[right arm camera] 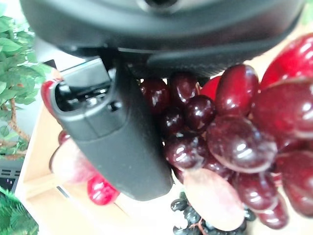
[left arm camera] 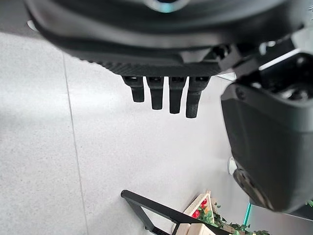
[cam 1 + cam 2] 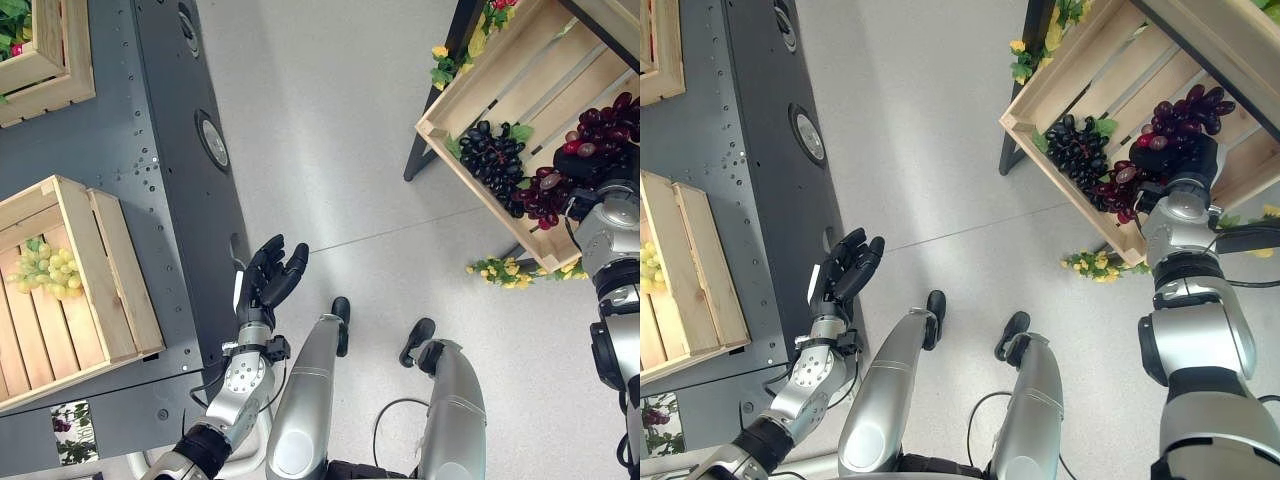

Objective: Pick up the fruits from the basket on one side to the basket on the other side

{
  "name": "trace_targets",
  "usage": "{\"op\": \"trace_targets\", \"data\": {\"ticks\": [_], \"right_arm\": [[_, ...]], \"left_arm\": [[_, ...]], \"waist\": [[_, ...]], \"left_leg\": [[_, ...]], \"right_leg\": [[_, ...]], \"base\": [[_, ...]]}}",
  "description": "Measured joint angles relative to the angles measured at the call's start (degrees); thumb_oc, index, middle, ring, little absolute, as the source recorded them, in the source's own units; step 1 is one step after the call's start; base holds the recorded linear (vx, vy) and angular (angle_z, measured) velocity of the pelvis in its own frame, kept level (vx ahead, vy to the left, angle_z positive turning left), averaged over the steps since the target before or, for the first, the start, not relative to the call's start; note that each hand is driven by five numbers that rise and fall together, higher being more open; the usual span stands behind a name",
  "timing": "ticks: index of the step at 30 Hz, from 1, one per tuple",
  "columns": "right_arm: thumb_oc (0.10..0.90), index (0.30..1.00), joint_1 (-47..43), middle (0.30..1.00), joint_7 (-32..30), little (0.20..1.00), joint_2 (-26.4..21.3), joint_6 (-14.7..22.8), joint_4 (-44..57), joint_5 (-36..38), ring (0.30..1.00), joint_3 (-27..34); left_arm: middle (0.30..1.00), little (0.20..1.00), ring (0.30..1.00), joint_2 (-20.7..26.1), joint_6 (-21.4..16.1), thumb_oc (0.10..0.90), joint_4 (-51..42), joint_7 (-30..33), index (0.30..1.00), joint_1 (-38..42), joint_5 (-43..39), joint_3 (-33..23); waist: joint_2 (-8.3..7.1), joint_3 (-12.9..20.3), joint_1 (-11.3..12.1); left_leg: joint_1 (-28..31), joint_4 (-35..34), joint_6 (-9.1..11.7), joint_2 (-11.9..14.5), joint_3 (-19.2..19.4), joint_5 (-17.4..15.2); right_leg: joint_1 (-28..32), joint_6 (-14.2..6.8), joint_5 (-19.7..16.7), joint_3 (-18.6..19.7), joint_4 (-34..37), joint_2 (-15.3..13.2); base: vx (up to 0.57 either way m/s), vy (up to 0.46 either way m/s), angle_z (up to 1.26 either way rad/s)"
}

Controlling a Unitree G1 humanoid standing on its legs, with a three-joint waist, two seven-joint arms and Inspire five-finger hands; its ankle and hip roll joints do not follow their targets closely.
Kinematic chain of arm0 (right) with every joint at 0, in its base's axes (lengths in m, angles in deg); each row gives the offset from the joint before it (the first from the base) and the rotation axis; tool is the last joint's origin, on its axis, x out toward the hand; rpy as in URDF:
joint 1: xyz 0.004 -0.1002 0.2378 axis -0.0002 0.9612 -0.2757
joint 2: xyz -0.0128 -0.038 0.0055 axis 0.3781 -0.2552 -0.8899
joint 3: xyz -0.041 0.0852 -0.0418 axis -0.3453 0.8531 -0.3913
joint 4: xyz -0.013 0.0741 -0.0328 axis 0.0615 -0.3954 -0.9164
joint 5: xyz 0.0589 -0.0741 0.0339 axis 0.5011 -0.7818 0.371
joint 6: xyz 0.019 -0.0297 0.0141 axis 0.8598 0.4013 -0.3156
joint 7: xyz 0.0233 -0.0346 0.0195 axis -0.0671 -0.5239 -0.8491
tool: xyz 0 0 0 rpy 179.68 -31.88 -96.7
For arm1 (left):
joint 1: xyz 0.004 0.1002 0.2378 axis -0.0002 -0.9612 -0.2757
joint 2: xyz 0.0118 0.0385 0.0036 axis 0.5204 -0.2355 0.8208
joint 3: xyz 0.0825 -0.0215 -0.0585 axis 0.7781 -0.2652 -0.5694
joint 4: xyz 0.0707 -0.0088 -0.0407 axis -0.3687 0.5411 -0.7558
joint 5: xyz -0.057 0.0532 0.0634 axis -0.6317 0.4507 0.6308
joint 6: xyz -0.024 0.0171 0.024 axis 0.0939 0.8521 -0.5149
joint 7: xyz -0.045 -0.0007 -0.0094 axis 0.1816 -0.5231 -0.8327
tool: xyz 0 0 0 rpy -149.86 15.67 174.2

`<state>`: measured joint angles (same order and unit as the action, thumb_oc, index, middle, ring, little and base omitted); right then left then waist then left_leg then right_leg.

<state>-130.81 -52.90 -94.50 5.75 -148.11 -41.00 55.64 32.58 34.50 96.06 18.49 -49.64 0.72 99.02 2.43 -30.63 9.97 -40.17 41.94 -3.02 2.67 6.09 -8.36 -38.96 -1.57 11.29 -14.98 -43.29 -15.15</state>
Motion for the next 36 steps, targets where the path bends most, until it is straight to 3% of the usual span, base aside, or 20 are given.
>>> {"op": "trace_targets", "data": {"ticks": [20,31,36], "right_arm": [[0.800,0.900,-3.7,0.900,-0.1,0.900,-2.5,-4.7,-2.3,-0.2,0.900,-0.2],[0.800,0.900,-3.7,0.900,0.9,0.900,-2.5,-4.4,-2.5,-0.4,0.900,-0.7],[0.800,0.900,-1.9,0.900,3.6,0.900,-1.6,-2.1,-0.4,-2.0,0.900,-2.3]], "left_arm": [[0.900,0.900,0.900,0.0,-0.2,0.800,-0.7,0.5,0.900,-0.1,0.0,1.7],[0.900,0.900,0.900,0.0,-0.2,0.800,-0.7,0.6,0.900,0.1,0.0,1.7],[0.900,0.900,0.900,0.0,-0.2,0.800,-0.7,0.7,0.900,0.1,0.0,1.9]], "waist": [[0.00,0.0,0.1],[0.00,0.0,0.0],[-0.01,0.0,-0.8]], "left_leg": [[1.1,-0.5,0.0,0.0,0.4,0.1],[2.1,-0.8,0.0,0.0,0.5,0.1],[5.4,-2.9,0.1,0.0,1.1,0.4]], "right_leg": [[0.7,0.0,0.0,0.3,0.1,0.0],[1.7,0.0,0.0,0.3,0.3,-0.1],[4.7,-0.1,0.0,-0.1,1.7,-0.3]], "base": [[0.00,0.000,0.00],[0.00,0.000,0.00],[0.00,0.007,0.03]]}}
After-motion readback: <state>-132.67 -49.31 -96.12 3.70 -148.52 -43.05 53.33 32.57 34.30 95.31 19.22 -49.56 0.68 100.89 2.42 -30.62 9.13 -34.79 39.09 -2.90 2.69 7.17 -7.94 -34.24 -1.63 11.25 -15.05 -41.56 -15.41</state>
